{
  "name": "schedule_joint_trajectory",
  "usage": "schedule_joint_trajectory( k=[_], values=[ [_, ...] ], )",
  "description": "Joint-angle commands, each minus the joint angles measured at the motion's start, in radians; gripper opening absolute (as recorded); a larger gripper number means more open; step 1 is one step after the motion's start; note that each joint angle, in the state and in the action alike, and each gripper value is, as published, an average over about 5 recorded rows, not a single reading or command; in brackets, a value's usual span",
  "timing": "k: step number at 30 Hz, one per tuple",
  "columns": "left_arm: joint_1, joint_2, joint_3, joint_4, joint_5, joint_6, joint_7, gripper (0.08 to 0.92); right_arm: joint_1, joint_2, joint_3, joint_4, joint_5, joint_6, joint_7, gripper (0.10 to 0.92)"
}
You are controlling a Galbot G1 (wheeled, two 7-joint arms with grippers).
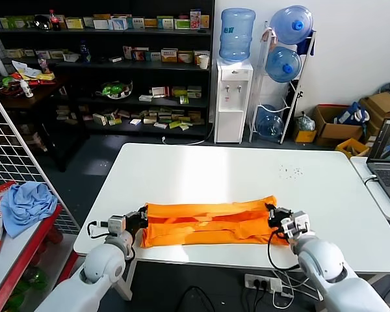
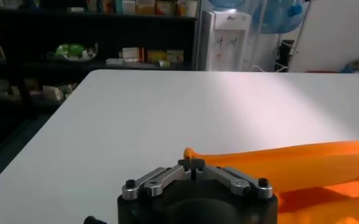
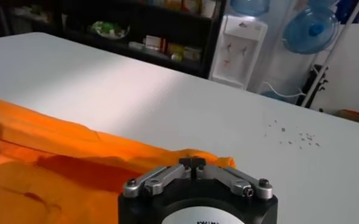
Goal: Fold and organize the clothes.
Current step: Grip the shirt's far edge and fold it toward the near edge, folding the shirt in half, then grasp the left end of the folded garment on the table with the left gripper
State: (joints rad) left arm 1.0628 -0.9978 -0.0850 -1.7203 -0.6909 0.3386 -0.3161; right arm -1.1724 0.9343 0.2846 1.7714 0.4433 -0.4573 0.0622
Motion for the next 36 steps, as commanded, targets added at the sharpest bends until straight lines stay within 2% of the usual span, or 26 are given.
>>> schedule_joint_trajectory(
  k=[1,4,7,16,21,28,32,36],
  values=[
    [0.176,0.003,-0.027,-0.136,0.038,-0.016,-0.013,0.095,-0.188,-0.032,0.054,0.135,-0.025,-0.027,0.029,0.125],
    [0.173,-0.008,-0.029,-0.133,0.044,-0.035,-0.012,0.138,-0.184,-0.029,0.052,0.130,-0.027,-0.029,0.035,0.141],
    [0.158,-0.015,-0.030,-0.124,0.035,-0.041,-0.013,0.218,-0.177,-0.027,0.050,0.133,-0.022,-0.030,0.042,0.208],
    [0.101,-0.046,-0.024,-0.059,-0.062,-0.015,-0.036,0.478,-0.165,-0.020,0.041,0.140,-0.016,-0.035,0.050,0.467],
    [0.070,-0.060,-0.026,-0.009,-0.124,0.005,-0.053,0.625,-0.161,-0.023,0.041,0.140,-0.011,-0.035,0.049,0.641],
    [0.066,-0.062,-0.025,0.002,-0.142,0.040,-0.054,0.795,-0.162,-0.025,0.040,0.148,-0.006,-0.038,0.050,0.803],
    [0.067,-0.063,-0.025,0.004,-0.141,0.044,-0.048,0.796,-0.161,-0.027,0.038,0.156,0.000,-0.042,0.053,0.821],
    [0.068,-0.060,-0.025,-0.002,-0.139,0.041,-0.041,0.697,-0.161,-0.026,0.037,0.161,0.003,-0.044,0.055,0.822]
  ],
)
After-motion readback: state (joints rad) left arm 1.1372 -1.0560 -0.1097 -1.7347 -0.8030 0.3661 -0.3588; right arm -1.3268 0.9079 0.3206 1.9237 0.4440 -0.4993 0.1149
